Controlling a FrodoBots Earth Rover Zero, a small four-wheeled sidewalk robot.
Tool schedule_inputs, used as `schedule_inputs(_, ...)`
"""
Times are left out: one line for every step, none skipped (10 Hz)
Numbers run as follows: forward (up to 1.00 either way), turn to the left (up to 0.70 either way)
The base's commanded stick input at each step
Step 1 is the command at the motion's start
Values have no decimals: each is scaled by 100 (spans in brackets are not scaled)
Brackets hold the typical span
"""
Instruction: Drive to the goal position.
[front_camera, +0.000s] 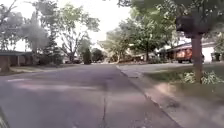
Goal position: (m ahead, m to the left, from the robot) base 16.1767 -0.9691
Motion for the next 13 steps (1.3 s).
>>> schedule_inputs(85, 0)
schedule_inputs(85, 0)
schedule_inputs(85, 0)
schedule_inputs(85, 0)
schedule_inputs(85, 0)
schedule_inputs(85, 0)
schedule_inputs(85, 0)
schedule_inputs(85, 0)
schedule_inputs(85, 0)
schedule_inputs(85, 0)
schedule_inputs(85, 0)
schedule_inputs(85, 0)
schedule_inputs(85, 0)
